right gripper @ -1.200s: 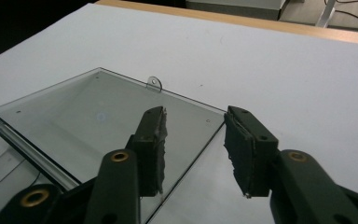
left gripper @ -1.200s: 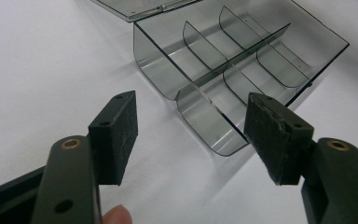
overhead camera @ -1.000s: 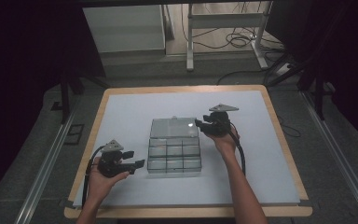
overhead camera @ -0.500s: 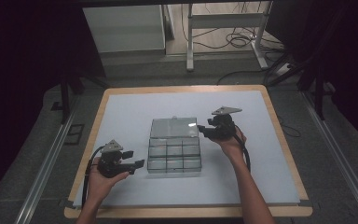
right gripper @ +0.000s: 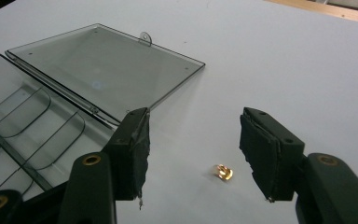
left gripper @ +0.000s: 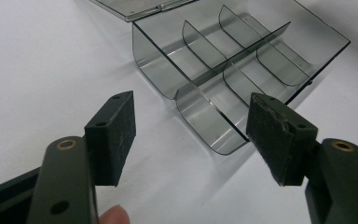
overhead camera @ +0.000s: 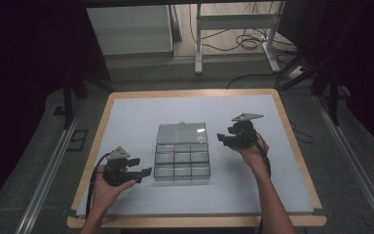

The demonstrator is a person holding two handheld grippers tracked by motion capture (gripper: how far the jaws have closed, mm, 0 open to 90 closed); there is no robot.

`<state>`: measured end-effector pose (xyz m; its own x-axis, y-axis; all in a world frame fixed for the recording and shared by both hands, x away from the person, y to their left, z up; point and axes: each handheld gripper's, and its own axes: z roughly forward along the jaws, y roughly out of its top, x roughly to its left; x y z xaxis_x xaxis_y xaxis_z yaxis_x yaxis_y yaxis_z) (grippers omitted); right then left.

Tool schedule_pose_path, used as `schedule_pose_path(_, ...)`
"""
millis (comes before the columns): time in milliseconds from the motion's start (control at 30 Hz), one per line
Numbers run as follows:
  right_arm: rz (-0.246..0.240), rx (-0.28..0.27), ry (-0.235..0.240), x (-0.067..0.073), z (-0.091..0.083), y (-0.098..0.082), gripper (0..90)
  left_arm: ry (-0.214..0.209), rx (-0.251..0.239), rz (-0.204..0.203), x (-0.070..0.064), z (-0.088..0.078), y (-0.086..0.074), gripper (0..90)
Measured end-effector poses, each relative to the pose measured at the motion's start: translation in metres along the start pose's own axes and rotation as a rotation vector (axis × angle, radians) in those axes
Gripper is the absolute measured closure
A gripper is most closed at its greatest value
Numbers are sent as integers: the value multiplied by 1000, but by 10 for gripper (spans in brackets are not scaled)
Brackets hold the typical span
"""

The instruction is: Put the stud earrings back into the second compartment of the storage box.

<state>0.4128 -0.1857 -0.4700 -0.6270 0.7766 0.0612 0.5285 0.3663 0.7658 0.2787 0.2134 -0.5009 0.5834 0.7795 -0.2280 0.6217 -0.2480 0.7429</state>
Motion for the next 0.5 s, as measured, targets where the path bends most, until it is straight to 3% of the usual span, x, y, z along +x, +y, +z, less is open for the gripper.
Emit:
schedule_pose_path(233,2,31,-20,-6,-3,-4,419,1,-5,-5,1,-2,0,332)
schedule_pose_path(500,-9,108,-55,-13,4,-8,419,-5,8,-1,0,0,0,325)
